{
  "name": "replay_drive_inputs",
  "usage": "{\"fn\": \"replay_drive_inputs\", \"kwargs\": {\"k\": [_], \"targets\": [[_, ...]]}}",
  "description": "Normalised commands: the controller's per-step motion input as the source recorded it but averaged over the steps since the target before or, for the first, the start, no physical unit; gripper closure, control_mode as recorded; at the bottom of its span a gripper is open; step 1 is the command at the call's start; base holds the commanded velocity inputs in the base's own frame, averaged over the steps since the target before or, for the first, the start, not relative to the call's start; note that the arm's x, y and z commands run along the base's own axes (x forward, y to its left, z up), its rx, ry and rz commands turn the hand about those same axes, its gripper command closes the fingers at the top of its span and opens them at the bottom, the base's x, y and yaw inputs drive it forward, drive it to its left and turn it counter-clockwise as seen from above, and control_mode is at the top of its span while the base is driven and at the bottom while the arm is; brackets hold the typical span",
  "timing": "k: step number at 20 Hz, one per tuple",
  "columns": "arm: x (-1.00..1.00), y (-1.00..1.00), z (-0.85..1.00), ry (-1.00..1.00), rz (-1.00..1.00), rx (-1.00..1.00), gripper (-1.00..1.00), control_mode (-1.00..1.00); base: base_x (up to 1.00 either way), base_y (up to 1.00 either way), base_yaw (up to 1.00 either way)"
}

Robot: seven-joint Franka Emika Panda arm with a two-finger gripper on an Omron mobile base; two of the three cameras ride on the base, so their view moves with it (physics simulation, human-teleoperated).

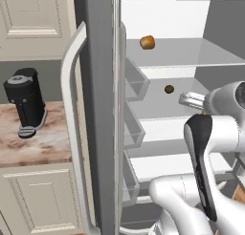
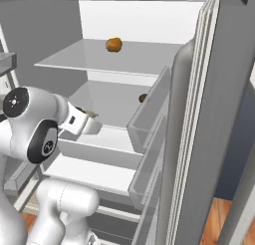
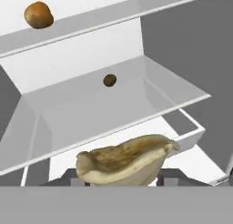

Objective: Place the mushroom in the correct fridge rack based on whether it is a fruit or vegetable. Finally, close the fridge door.

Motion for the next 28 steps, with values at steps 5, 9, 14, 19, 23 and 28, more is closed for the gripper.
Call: {"fn": "replay_drive_inputs", "kwargs": {"k": [5,9,14,19,23,28], "targets": [[0.00,-0.34,1.00,-0.19,0.04,-0.09,1.00,-1.00,0.00,0.00,0.00],[0.14,-0.26,1.00,-0.02,0.06,-0.02,1.00,-1.00,0.00,0.00,0.00],[0.18,-0.14,0.61,0.18,0.15,0.00,1.00,-1.00,0.00,0.00,0.00],[0.05,0.01,0.02,0.04,0.01,-0.02,1.00,-1.00,0.00,0.00,0.00],[0.34,-0.18,-0.05,0.00,0.00,0.00,1.00,-1.00,0.00,0.00,0.00],[0.54,-0.29,-0.20,0.00,0.00,0.00,1.00,-1.00,0.00,0.00,0.00]]}}
